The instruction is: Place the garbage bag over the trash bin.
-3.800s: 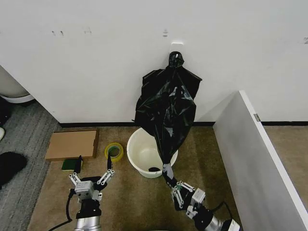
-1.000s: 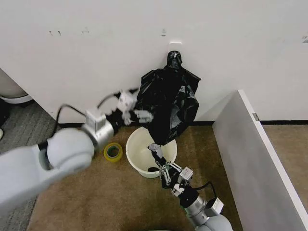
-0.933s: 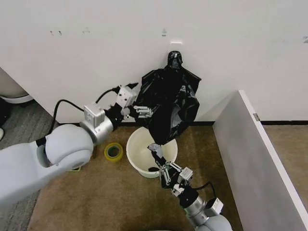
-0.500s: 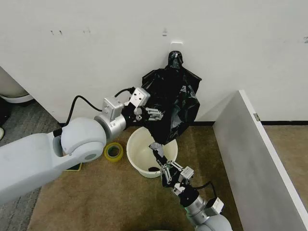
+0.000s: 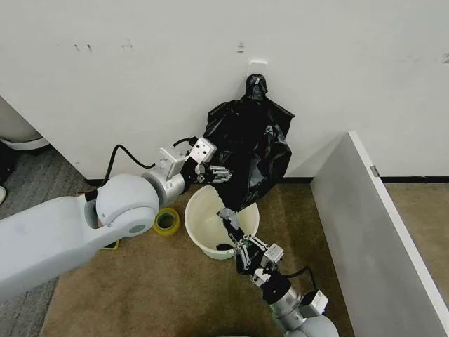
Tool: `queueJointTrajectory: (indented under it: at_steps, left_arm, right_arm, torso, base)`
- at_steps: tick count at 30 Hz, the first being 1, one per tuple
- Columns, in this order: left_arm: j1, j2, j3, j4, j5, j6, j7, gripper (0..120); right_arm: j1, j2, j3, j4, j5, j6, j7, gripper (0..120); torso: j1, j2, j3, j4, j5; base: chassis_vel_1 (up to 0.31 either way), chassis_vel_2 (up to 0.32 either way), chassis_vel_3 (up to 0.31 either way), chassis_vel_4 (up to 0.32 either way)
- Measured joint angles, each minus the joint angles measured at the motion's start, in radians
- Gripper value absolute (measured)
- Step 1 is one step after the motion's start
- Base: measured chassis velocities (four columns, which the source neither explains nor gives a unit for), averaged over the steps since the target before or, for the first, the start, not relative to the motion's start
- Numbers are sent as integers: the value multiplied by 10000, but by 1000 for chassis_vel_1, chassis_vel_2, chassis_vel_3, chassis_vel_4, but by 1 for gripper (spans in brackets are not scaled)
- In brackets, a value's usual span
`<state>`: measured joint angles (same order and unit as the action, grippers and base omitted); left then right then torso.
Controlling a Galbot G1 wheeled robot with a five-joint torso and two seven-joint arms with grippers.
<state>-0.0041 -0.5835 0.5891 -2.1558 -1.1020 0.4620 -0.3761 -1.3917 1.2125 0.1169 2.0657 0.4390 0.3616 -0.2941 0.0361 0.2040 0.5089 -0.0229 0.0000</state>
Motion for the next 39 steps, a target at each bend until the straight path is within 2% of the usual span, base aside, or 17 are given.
queueJointTrajectory:
  at_steps: [4, 7, 11, 12, 13, 14, 17, 21, 23, 26, 28, 30, 33, 34, 39]
  left_arm:
    - [15, -110, -2, 32, -12, -48, -14, 47]
    - [23, -129, -18, 30, -50, -66, -24, 40]
    - [242, -165, -87, -6, -120, -145, -142, 22]
    - [283, -169, -119, 0, -120, -174, -164, 20]
    - [377, -170, -199, 19, -121, -240, -208, 13]
    - [377, -170, -199, 19, -121, -240, -208, 13]
    - [818, -153, -620, 30, -121, -503, -312, 1]
    - [2395, 50, -1838, -205, -45, -1273, -394, 0]
    - [2675, 74, -2063, -243, 0, -1404, -397, 0]
    - [4781, 202, -3873, -583, 293, -2134, -400, 0]
    - [5794, 181, -4657, -752, 460, -2466, -410, 0]
    - [6464, 123, -5119, -783, 651, -2732, -416, 0]
    - [6821, 62, -5400, -782, 742, -2879, -418, 0]
    - [7126, -32, -5608, -758, 821, -3005, -419, 0]
    - [7507, -259, -5714, -748, 1097, -3188, -414, 0]
  right_arm:
    - [-18, 8, 8, 40, 5, -13, 11, 0]
    - [-26, 10, 8, 52, 6, -29, 14, 0]
    - [-39, 5, 10, 78, 6, -50, 22, 0]
    - [-39, 3, 12, 80, 7, -54, 25, 0]
    - [-41, 1, 13, 86, 11, -62, 32, 0]
    - [-41, 1, 13, 86, 11, -62, 32, 0]
    - [-42, -2, 8, 107, 9, -83, 43, 0]
    - [-97, -47, 80, 233, -11, -198, 43, 0]
    - [-116, -64, 104, 264, -19, -221, 41, 0]
    - [-296, -274, 369, 513, -770, -418, 31, 11]
    - [-503, -369, 714, 610, -1587, -430, 32, 20]
    - [-904, -546, 1011, 895, -1993, -563, 62, 26]
    - [-1301, -737, 1100, 1324, -2078, -823, 227, 33]
    - [-1736, -966, 1131, 1902, -2094, -1092, 547, 41]
    - [-2061, -1252, 1188, 2837, -1955, -1520, 1343, 55]
  torso:
    - [0, 0, 0, -1, 1]
    - [0, 0, 0, -2, 1]
    - [0, 0, 0, -1, 0]
    - [0, 0, 0, -1, 0]
    - [0, 0, 0, -2, 1]
    - [0, 0, 0, -2, 1]
    - [0, 0, 0, -3, 1]
    - [0, 0, 0, 0, 0]
    - [0, 0, 0, -1, 0]
    - [-1, 2, 0, 4, -2]
    - [-1, 2, -2, 5, 0]
    - [-1, 2, -1, 0, -2]
    - [-1, 2, -1, -3, 3]
    - [-1, 2, -2, -5, 1]
    - [-1, 2, -2, -3, -1]
  base:
    - [0, 0, 0, 0]
    - [0, 0, 0, 0]
    - [0, 0, 0, 0]
    - [0, 0, 0, 0]
    - [0, 0, 0, 0]
    - [0, 0, 0, 0]
    - [0, 0, 0, 0]
    - [0, 0, 0, 0]
    - [0, 0, 0, 0]
    - [0, 0, 0, 0]
    - [0, 0, 0, 0]
    - [0, 0, 0, 0]
    - [0, 0, 0, 0]
    - [0, 0, 0, 0]
    - [0, 0, 0, 0]
